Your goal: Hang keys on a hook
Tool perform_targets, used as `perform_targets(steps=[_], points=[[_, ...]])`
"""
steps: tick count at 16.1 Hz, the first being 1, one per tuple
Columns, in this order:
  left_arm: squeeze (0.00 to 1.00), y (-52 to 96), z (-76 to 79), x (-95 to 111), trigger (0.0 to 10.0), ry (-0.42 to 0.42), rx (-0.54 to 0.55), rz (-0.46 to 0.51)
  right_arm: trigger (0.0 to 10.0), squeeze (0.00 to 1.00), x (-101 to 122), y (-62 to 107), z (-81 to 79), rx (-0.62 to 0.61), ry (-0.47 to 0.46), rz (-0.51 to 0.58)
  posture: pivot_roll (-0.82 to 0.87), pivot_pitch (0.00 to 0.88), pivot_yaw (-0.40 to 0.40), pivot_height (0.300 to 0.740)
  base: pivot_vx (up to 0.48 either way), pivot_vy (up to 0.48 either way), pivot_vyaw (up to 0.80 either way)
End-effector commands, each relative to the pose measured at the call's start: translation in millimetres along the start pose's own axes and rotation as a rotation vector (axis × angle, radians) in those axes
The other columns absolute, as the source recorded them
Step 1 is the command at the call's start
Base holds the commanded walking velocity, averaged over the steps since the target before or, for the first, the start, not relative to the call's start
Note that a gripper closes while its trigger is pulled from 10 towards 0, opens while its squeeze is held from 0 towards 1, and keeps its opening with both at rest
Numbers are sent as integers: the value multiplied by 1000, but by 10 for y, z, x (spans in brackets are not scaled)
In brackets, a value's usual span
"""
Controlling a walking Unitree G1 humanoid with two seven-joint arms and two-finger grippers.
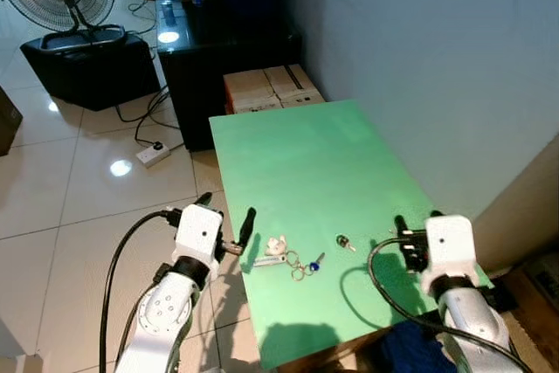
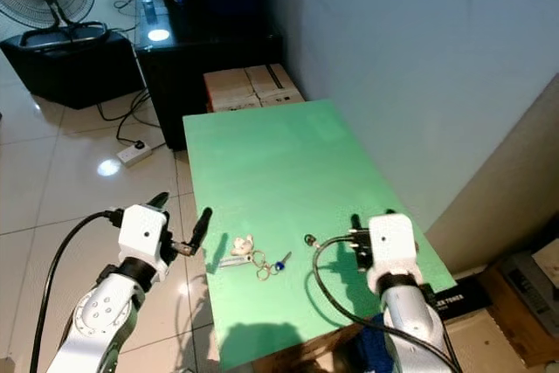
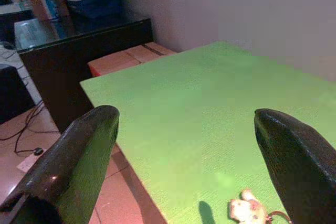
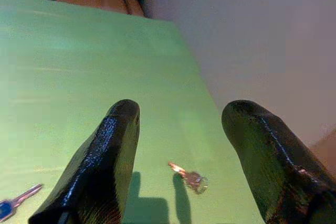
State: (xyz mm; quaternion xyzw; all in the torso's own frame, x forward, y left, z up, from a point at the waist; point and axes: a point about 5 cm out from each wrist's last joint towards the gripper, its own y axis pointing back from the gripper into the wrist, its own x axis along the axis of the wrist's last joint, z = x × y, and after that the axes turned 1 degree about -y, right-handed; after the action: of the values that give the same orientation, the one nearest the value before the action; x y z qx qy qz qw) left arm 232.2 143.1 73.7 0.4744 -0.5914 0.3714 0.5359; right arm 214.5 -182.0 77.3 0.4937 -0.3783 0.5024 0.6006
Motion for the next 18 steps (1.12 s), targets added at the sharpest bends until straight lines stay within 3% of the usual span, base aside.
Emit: perform_targets(steps=[1, 7, 9, 11, 15, 18], points=[[0, -5, -41, 11, 10000, -10, 21, -5, 10000, 0, -23, -13, -22, 35, 7, -18, -170, 48, -13, 740, 0, 0, 0], [0, 44, -128, 47, 10000, -26, 71, -14, 10000, 0, 47, -120, -158, 214, 49, 13, -129, 96, -50, 740, 0, 0, 0], [0, 55, -139, 55, 10000, -25, 81, -14, 10000, 0, 56, -129, -155, 221, 52, 18, -129, 96, -50, 740, 0, 0, 0], [0, 147, -172, 57, 10000, -35, 99, -21, 10000, 0, 77, -111, -179, 258, 29, 26, -111, 149, -63, 740, 0, 0, 0], [0, 227, -210, 95, 10000, -87, 26, -48, 10000, 0, -11, -25, -272, 300, 18, -26, -92, 248, -42, 740, 0, 0, 0], [0, 195, -178, 148, 10000, -78, -51, -39, 10000, 0, -17, -84, -324, 351, 30, -37, -108, 283, -12, 740, 0, 0, 0]])
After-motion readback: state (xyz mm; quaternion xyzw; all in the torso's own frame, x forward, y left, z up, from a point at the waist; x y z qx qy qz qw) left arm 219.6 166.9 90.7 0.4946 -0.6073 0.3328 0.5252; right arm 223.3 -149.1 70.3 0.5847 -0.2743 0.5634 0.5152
